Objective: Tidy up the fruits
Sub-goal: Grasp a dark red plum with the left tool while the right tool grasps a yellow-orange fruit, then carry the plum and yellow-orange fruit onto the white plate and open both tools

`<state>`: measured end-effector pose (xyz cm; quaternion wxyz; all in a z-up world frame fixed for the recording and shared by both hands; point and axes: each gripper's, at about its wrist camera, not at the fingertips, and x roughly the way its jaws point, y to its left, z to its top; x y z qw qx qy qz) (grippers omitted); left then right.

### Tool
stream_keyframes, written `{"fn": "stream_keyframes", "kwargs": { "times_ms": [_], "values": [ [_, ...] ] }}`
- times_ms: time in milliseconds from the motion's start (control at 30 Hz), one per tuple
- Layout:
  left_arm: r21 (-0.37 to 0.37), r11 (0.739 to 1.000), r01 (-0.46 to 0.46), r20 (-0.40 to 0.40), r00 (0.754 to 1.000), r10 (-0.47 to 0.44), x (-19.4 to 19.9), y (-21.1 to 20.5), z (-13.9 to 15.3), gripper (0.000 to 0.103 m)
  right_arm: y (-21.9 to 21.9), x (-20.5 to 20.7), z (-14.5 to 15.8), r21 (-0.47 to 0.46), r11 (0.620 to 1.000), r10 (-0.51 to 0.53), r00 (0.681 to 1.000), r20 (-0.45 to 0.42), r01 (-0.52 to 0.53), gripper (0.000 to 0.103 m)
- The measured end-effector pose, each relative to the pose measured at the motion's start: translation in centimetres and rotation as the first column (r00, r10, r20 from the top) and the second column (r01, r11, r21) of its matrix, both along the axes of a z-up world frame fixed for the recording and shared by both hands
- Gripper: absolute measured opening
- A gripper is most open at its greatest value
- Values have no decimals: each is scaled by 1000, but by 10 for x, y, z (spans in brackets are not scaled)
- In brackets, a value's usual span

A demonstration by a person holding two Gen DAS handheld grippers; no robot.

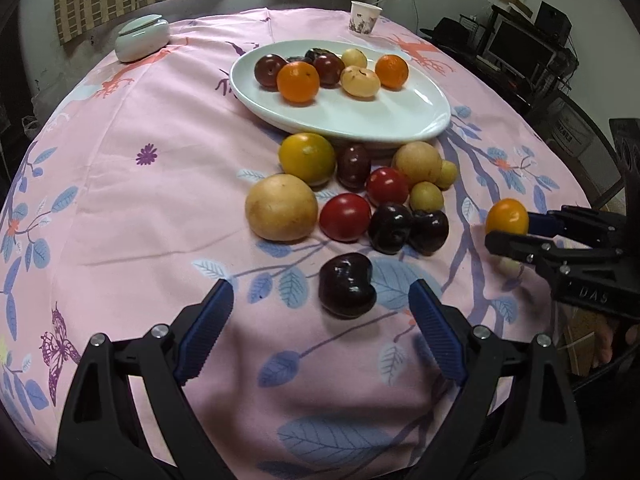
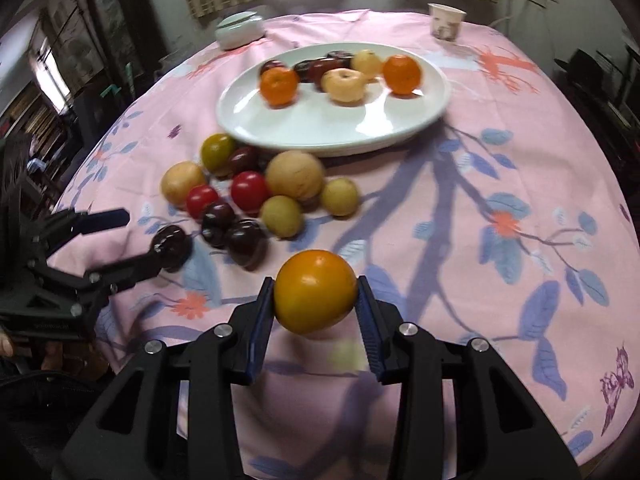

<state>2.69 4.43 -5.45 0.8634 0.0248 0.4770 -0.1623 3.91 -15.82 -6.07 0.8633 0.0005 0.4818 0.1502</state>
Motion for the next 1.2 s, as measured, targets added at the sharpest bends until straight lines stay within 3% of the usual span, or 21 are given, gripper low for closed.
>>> {"fn": "stream_keyframes", "kwargs": {
  "times_ms": [67, 100, 133, 200, 233, 867, 1200],
  "values": [
    [21, 1000, -2, -7, 1000, 2, 2, -6, -6, 89, -9, 0, -3, 5, 1000, -23, 1000, -12, 23, 41],
    [29, 1000, -8, -5, 1000, 9, 3, -9, -8, 78, -12, -1, -5, 11, 1000, -27, 999, -20, 27, 41],
    [31, 999, -11, -11, 1000, 11, 5, -10, -11, 49, -14, -1, -5, 18, 999, -28, 999, -26, 28, 41],
    [13, 1000, -7, -21, 1000, 8, 7, -12, -13, 34, -16, -2, -6, 29, 999, -22, 999, -34, 23, 41],
    [-3, 1000, 0, -25, 1000, 0, 6, -13, -12, 32, -15, -3, -6, 33, 999, -19, 999, -33, 20, 41],
    [-8, 1000, -19, 94, 995, 20, 4, -3, 32, 32, -6, 4, 5, 58, 998, 0, 1000, -4, 0, 41],
    [14, 999, -32, 137, 990, 30, 54, -9, 60, 32, -5, 41, 29, 68, 997, 31, 998, 54, -34, 41]
  ]
}}
